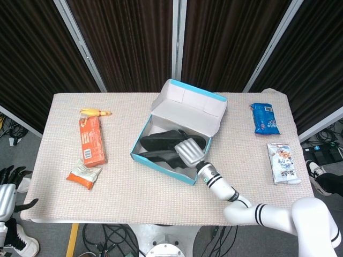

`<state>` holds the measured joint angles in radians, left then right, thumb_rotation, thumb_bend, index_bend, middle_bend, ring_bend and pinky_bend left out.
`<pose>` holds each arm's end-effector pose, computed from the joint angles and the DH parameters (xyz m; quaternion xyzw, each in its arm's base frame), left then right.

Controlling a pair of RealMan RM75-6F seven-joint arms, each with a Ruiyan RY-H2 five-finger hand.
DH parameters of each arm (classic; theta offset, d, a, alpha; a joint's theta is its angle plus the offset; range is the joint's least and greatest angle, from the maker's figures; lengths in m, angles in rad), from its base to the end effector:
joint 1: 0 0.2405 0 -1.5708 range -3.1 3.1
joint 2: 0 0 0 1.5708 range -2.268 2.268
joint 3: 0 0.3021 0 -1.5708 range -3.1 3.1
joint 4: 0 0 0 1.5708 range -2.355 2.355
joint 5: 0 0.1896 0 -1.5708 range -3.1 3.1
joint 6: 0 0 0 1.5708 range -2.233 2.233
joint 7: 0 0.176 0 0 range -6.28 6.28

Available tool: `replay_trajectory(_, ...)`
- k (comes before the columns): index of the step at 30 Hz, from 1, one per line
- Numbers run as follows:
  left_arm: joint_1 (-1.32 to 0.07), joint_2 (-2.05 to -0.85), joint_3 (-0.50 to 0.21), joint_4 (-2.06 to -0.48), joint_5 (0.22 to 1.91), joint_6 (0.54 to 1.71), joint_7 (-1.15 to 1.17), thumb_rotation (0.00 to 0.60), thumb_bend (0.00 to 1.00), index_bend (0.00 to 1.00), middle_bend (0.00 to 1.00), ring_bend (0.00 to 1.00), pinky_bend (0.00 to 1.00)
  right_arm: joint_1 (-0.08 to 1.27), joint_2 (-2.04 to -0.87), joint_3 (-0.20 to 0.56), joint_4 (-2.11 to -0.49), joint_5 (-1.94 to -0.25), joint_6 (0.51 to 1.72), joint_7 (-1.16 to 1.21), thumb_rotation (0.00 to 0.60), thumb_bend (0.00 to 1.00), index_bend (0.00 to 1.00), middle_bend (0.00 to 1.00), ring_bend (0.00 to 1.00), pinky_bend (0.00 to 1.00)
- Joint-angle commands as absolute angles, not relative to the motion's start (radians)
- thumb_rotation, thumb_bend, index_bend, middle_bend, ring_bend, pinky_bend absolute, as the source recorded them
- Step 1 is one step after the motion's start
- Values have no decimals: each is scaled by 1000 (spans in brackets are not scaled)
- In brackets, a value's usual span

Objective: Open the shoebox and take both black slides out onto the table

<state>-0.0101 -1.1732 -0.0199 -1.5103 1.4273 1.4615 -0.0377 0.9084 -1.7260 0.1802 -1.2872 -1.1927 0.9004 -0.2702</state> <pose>-0.3902 0.1812 0.1845 -0.5639 -0.4364 -0.3360 0.6154 -0.1028 -0.4163 -0.0691 0.7847 -0.3245 0.3980 0.3473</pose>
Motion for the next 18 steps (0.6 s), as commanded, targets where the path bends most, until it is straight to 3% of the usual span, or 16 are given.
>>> replay_trajectory(1, -9, -1173, -19, -1507, 1429, 1462, -41, 600, 53, 249, 151, 52, 77, 900, -1748, 185, -1256, -1251, 953, -239, 600, 470, 758, 691, 550, 0)
replay_trajectory(9, -12, -1171, -22, -1506, 1432, 1463, -40, 600, 53, 249, 151, 52, 78, 873, -1651, 213, -1344, -1348, 1025, -91, 600, 497, 781, 706, 559, 0)
replay_trajectory(18, -30, -1159, -34, -1523, 1443, 1461, -21, 600, 53, 249, 151, 52, 77, 697, -1369, 213, -1586, -1353, 1163, 109, 600, 478, 776, 706, 554, 0)
